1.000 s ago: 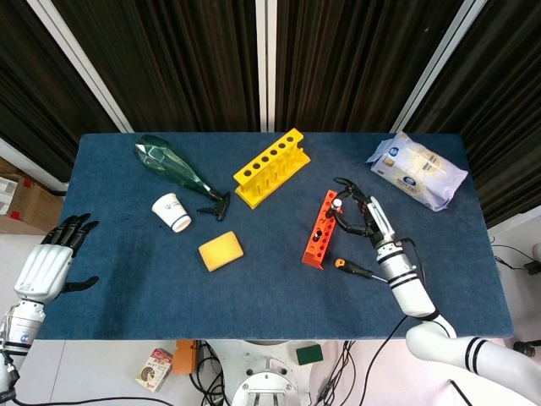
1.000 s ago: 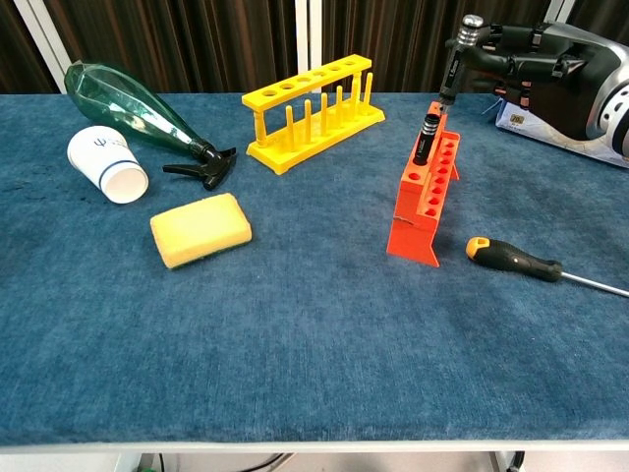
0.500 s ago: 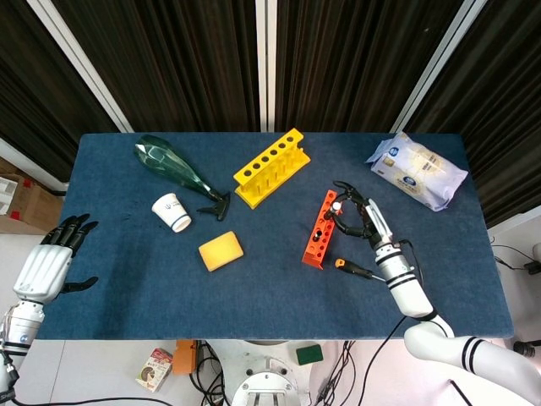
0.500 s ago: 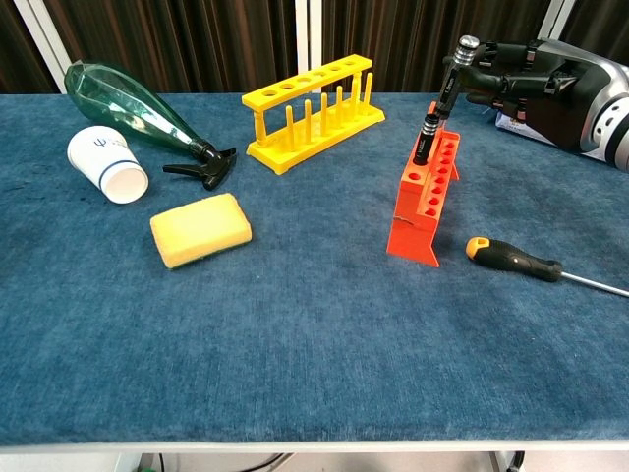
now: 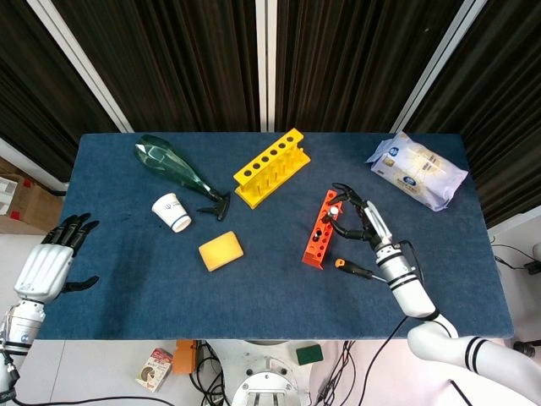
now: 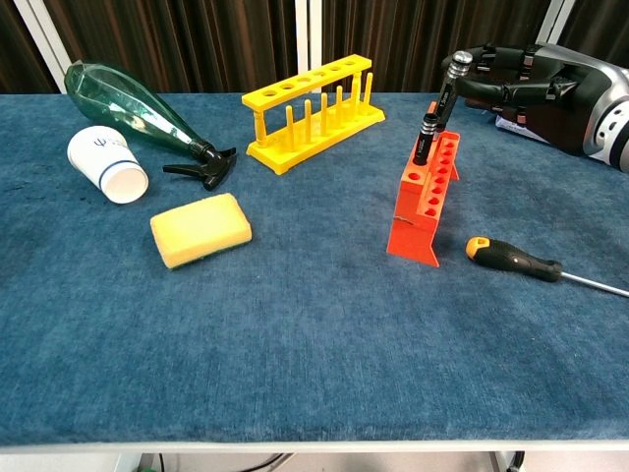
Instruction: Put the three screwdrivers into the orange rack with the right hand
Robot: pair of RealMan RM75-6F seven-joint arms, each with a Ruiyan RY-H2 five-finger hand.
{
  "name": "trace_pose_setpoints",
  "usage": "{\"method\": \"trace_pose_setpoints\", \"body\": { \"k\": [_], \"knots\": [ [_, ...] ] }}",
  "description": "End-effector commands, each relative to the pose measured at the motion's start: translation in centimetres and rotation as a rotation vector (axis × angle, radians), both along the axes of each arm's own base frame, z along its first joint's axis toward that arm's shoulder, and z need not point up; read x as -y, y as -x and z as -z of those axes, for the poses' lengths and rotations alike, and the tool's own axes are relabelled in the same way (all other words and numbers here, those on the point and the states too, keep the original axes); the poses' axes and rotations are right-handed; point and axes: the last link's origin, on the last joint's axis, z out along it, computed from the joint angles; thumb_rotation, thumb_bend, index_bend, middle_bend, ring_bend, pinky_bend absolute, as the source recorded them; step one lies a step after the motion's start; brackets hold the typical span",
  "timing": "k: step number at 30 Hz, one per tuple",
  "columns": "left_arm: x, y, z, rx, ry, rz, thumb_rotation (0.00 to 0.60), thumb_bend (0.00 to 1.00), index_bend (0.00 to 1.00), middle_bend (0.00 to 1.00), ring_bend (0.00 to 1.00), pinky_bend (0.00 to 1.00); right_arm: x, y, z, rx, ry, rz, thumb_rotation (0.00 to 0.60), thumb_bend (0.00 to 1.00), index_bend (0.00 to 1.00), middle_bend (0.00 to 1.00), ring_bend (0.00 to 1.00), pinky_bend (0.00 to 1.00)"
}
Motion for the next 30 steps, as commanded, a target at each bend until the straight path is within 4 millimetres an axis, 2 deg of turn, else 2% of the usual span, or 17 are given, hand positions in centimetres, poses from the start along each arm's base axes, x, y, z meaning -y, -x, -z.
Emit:
{"method": "trace_pose_setpoints", "body": {
  "k": [1,3,8,19,25,30],
  "knots": [
    [0.0,0.0,0.0,0.0,0.0,0.0,0.6,0.04,0.12,0.03,0.03,0.19,0.0,0.1,-0.1,0.0,-0.001,0.002,0.6,0.25,0.19,0.06,0.0,0.0],
    [0.0,0.0,0.0,-0.001,0.0,0.001,0.6,0.04,0.12,0.03,0.03,0.19,-0.1,0.2,-0.2,0.006,0.003,0.005,0.6,0.23,0.12,0.05,0.0,0.0],
    [0.0,-0.1,0.0,-0.002,-0.001,0.002,0.6,0.04,0.12,0.03,0.03,0.19,-0.2,0.2,-0.9,0.015,0.036,-0.008,0.6,0.22,0.06,0.04,0.0,0.0],
    [0.1,-0.4,0.0,-0.003,-0.004,0.008,0.6,0.03,0.12,0.03,0.03,0.19,-0.9,0.1,-4.2,-0.008,0.16,-0.076,0.6,0.22,0.05,0.04,0.0,0.0],
    [0.2,-0.4,0.1,-0.004,-0.002,0.009,0.6,0.04,0.12,0.03,0.03,0.19,-0.8,1.1,-5.6,-0.225,0.303,-0.102,0.6,0.27,0.04,0.05,0.0,0.0],
    [0.3,-0.4,0.1,-0.005,-0.004,0.008,0.6,0.03,0.12,0.03,0.03,0.19,-0.9,2.0,-5.8,-0.619,0.522,-0.179,0.6,0.34,0.04,0.06,0.0,0.0]
  ]
}}
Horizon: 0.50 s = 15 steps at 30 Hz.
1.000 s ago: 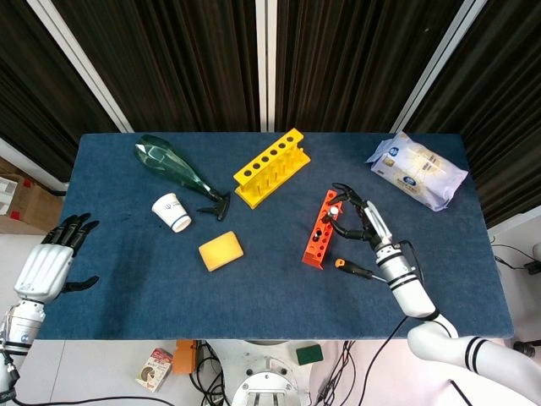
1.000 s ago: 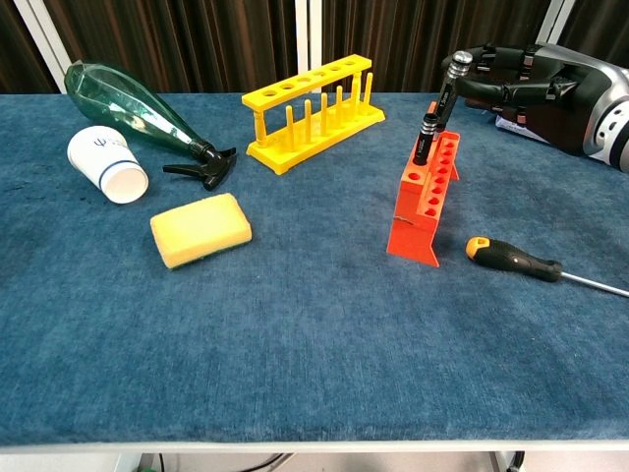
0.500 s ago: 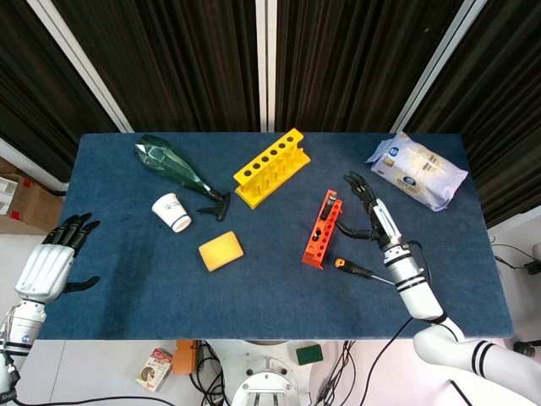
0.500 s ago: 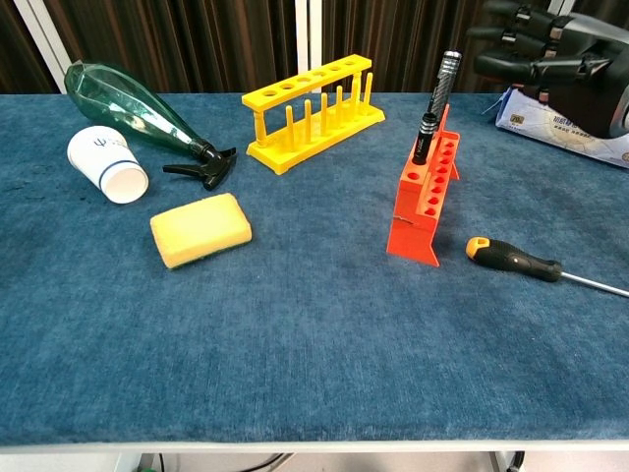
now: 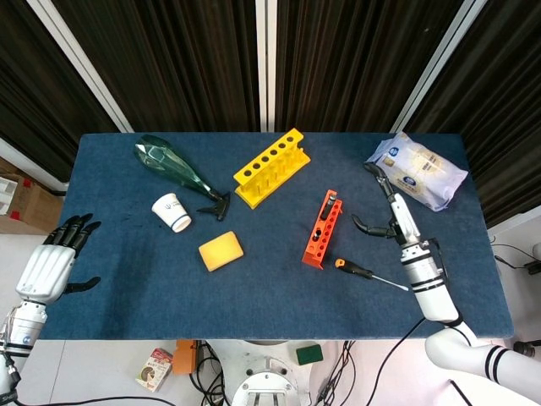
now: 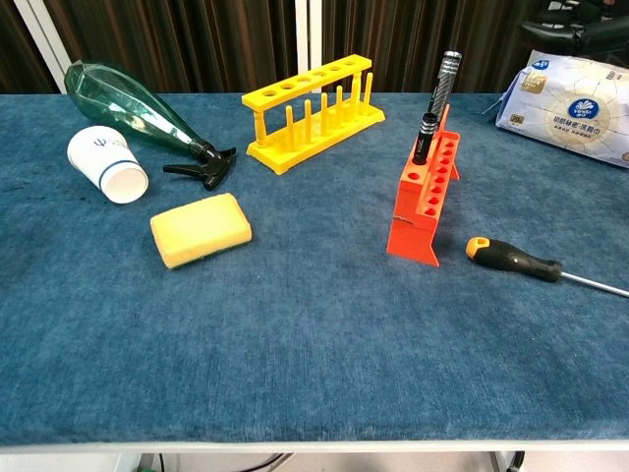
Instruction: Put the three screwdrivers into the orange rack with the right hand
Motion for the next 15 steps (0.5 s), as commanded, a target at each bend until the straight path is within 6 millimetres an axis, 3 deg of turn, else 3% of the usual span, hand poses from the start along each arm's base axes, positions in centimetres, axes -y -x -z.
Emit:
{"method": "trace_pose_setpoints", "body": {
  "k": [1,5,8,11,15],
  "knots": [
    [0.0,0.0,-0.1,0.0,-0.002,-0.001,0.6,0.03,0.12,0.03,0.03,0.19,-0.4,1.2,-0.4,-0.402,0.257,-0.042,0.6,0.35,0.05,0.05,0.0,0.0],
    [0.1,0.0,-0.1,0.0,-0.005,0.0,0.6,0.03,0.12,0.03,0.03,0.19,-2.2,2.0,-0.8,-0.622,0.384,-0.048,0.6,0.34,0.09,0.05,0.0,0.0],
    [0.1,0.0,-0.1,-0.003,-0.001,0.0,0.6,0.03,0.12,0.03,0.03,0.19,-3.9,2.6,-1.1,-0.754,0.397,-0.02,0.6,0.34,0.18,0.06,0.0,0.0],
    [0.2,0.0,0.0,-0.004,0.002,0.003,0.6,0.04,0.12,0.03,0.03,0.19,-5.5,3.3,-1.2,-0.879,0.28,0.037,0.6,0.33,0.24,0.07,0.0,0.0],
    [0.3,-0.1,0.1,-0.003,0.002,0.004,0.6,0.04,0.12,0.03,0.03,0.19,-7.3,3.2,-1.3,-0.9,0.063,0.088,0.6,0.3,0.25,0.05,0.0,0.0]
  ]
}}
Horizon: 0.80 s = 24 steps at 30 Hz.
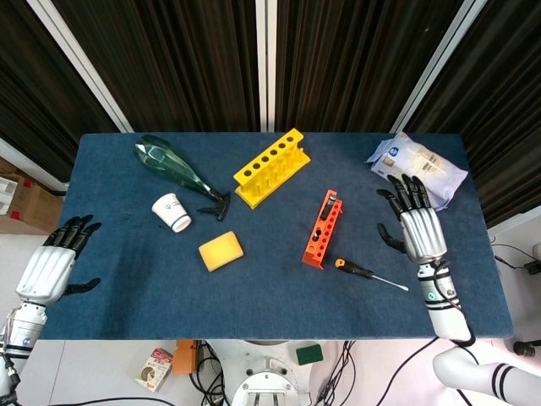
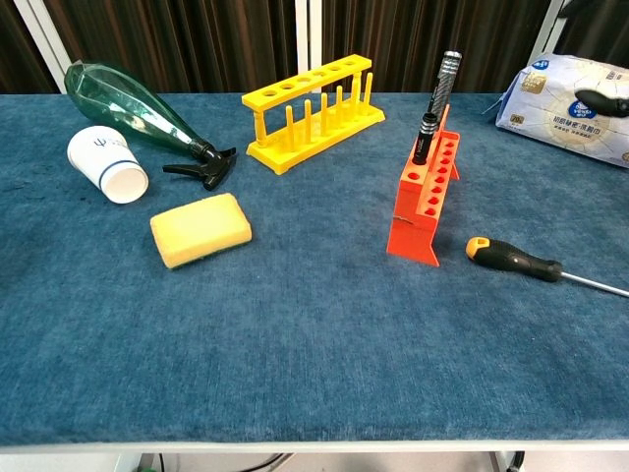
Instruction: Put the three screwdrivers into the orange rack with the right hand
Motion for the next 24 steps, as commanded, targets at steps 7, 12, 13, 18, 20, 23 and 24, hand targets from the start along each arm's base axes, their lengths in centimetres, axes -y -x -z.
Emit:
{"method": "trace_pose_setpoints", "body": {
  "k": [7,12,13,18,20,23,24],
  "knots": [
    [0.3,0.1,0.1,0.001,0.002,-0.003,0.6,0.04,0.12,0.03,0.03,0.2,-4.1,0.9,0.2,-0.098,-0.315,0.266,0.6,0.27,0.26,0.05,0.0,0.0],
    [0.3,0.1,0.1,0.003,0.003,-0.001,0.6,0.04,0.12,0.03,0.03,0.2,-3.7,1.2,1.8,-0.1,-0.376,0.333,0.6,0.27,0.29,0.05,0.0,0.0],
    [0.4,0.1,0.1,0.003,0.004,-0.001,0.6,0.04,0.12,0.03,0.03,0.2,-3.7,1.0,2.2,-0.085,-0.388,0.339,0.6,0.27,0.29,0.05,0.0,0.0],
    [0.4,0.3,0.2,0.006,0.006,-0.002,0.6,0.04,0.12,0.03,0.03,0.2,-3.5,0.0,4.3,-0.019,-0.424,0.333,0.6,0.27,0.3,0.05,0.0,0.0],
    [0.4,0.3,0.1,0.006,0.007,-0.003,0.6,0.04,0.12,0.03,0.03,0.2,-3.5,-0.2,4.9,-0.018,-0.428,0.33,0.6,0.27,0.31,0.05,0.0,0.0],
    [0.4,0.4,0.0,0.006,0.005,-0.004,0.6,0.03,0.12,0.03,0.03,0.2,-3.6,-0.2,5.8,-0.022,-0.428,0.333,0.6,0.27,0.32,0.06,0.0,0.0],
    [0.4,0.4,0.0,0.007,0.004,-0.004,0.6,0.04,0.12,0.03,0.03,0.2,-3.5,-0.2,6.1,-0.022,-0.428,0.335,0.6,0.27,0.33,0.06,0.0,0.0]
  ]
}}
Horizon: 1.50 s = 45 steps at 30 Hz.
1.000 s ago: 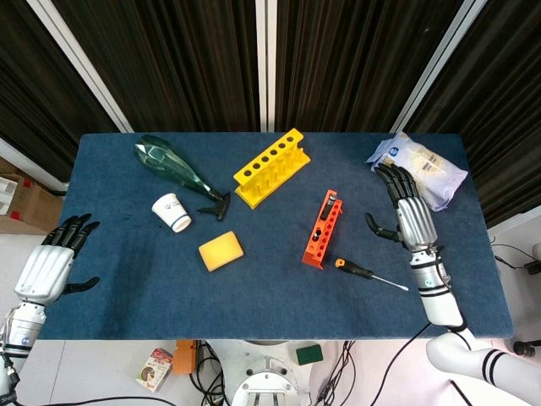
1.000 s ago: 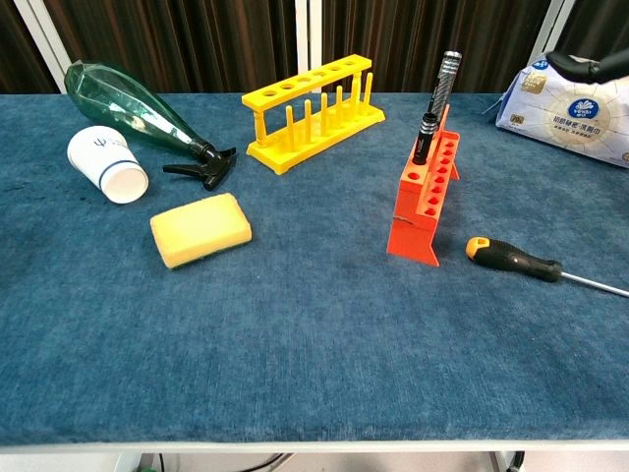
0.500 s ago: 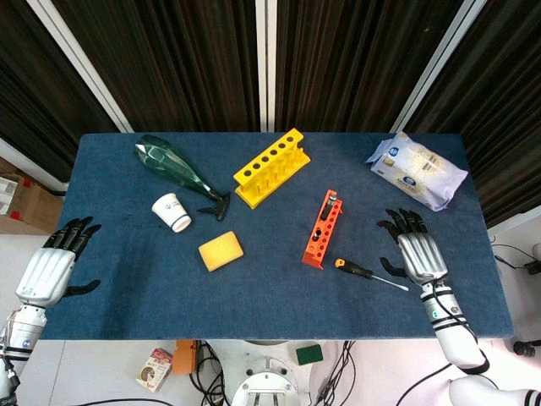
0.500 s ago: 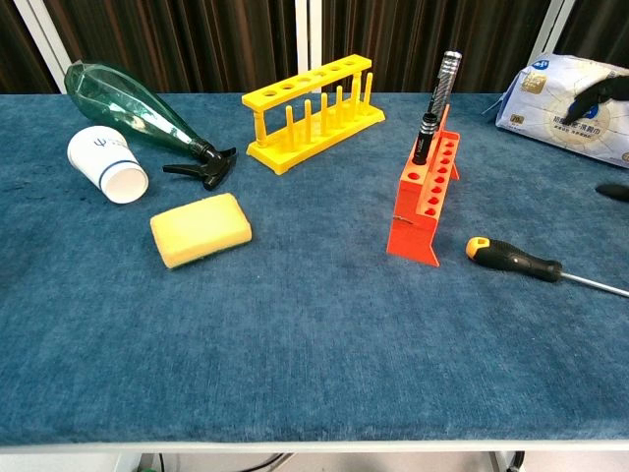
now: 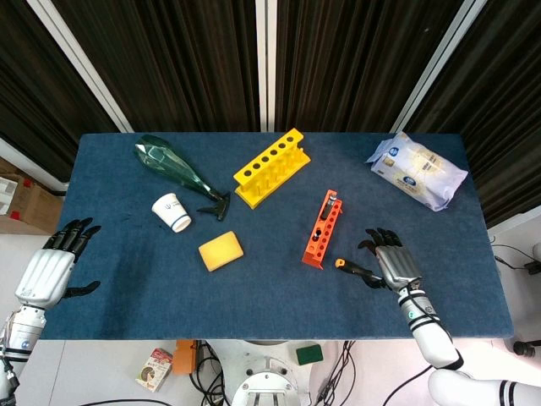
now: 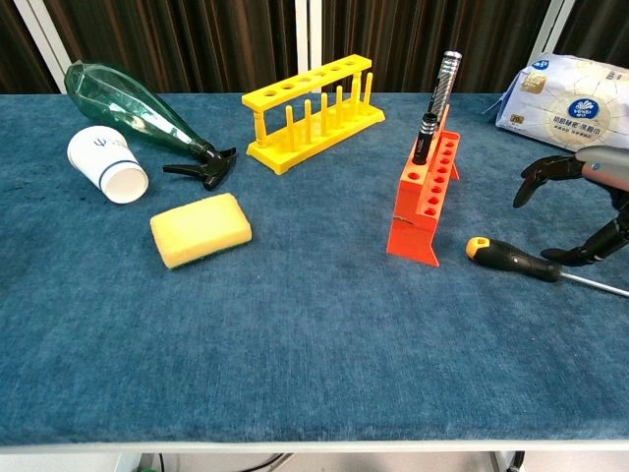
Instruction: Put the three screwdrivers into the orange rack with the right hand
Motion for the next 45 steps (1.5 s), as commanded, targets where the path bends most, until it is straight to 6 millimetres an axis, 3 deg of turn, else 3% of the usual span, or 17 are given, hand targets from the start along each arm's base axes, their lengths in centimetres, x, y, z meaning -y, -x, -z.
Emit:
{"method": "trace_pose_setpoints", "body": {
  "k": [1,15,33,45],
  "knots": [
    [0.0,0.0,-0.1,0.001,-0.002,0.0,0.6,0.04,0.12,0.03,0.03,0.2,0.1,0.0,0.9,-0.007,0.0,0.005,0.6,0.27,0.34,0.06,0.0,0.0],
    [0.0,0.0,-0.3,0.006,-0.005,0.007,0.6,0.03,0.12,0.03,0.03,0.2,0.3,-0.2,3.2,-0.029,-0.017,0.004,0.6,0.3,0.38,0.06,0.0,0.0],
    [-0.1,0.2,-0.4,0.008,-0.004,0.006,0.6,0.03,0.12,0.03,0.03,0.2,0.5,-0.4,4.2,-0.032,-0.029,0.0,0.6,0.33,0.43,0.08,0.0,0.0],
    [-0.2,0.2,-0.1,0.003,0.004,0.004,0.6,0.03,0.12,0.03,0.03,0.19,0.5,-0.7,3.8,-0.024,-0.011,-0.008,0.6,0.4,0.52,0.1,0.0,0.0]
  ]
}}
